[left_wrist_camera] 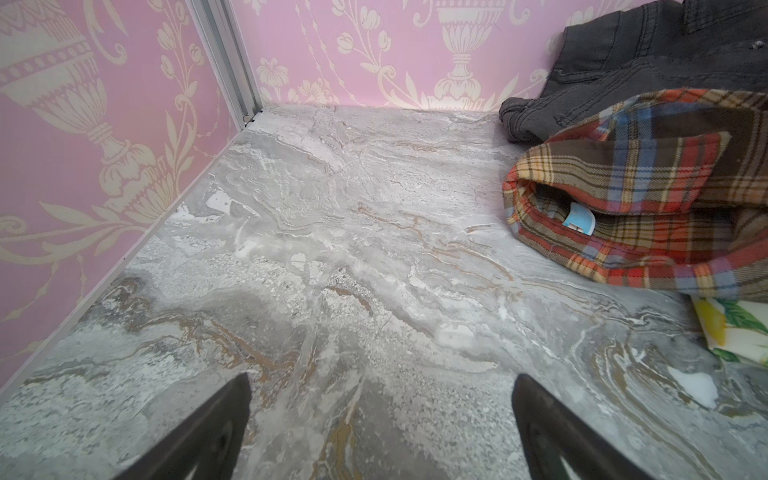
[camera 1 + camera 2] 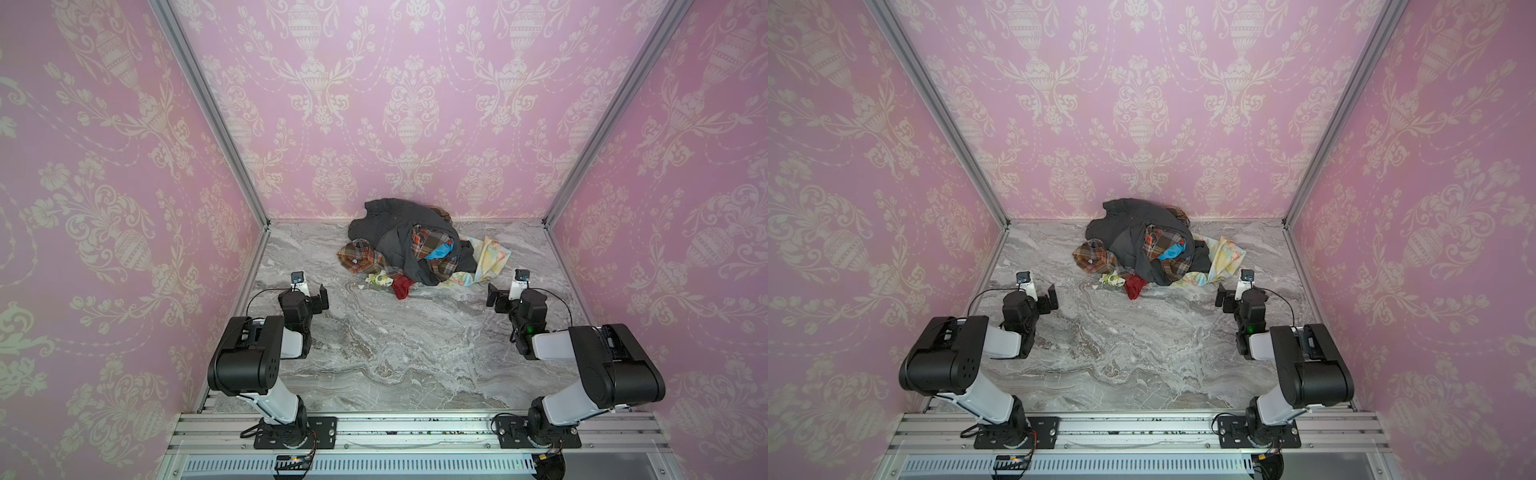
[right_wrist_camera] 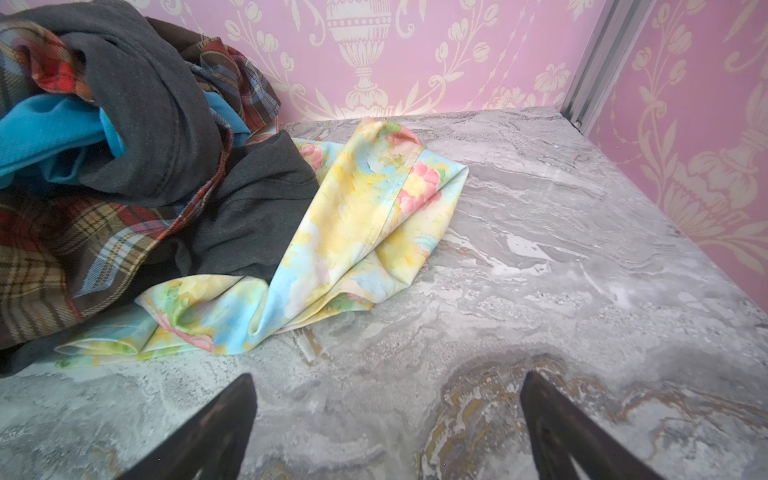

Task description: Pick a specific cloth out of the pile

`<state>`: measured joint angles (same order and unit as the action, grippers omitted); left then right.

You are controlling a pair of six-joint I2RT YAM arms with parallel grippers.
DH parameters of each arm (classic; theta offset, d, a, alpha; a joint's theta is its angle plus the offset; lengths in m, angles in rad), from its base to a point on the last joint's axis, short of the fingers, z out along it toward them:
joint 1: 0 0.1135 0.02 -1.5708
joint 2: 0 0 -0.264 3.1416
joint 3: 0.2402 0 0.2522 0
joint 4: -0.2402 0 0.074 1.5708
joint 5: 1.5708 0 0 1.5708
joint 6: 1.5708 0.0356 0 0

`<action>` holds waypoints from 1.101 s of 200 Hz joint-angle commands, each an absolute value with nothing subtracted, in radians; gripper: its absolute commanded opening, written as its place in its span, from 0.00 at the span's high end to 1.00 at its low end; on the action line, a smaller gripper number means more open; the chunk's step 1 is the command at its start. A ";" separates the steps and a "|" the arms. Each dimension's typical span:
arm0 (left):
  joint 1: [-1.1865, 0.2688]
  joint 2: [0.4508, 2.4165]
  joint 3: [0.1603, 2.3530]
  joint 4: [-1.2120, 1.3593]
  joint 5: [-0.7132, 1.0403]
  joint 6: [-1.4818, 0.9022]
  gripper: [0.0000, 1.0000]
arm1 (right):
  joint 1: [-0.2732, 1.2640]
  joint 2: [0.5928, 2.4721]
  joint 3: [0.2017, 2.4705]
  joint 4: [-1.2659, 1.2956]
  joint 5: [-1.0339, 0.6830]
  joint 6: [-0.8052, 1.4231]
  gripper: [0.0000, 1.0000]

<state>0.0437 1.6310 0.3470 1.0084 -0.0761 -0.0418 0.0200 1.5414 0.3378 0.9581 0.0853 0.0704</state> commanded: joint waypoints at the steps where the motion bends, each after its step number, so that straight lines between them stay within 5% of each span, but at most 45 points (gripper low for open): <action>1: 0.040 1.635 0.359 1.006 -0.052 -0.025 0.01 | 0.023 1.542 0.351 0.966 0.093 0.058 0.00; 220: 0.017 1.541 0.364 0.918 -0.107 -0.021 0.01 | 0.084 1.432 0.261 1.041 0.192 0.012 0.00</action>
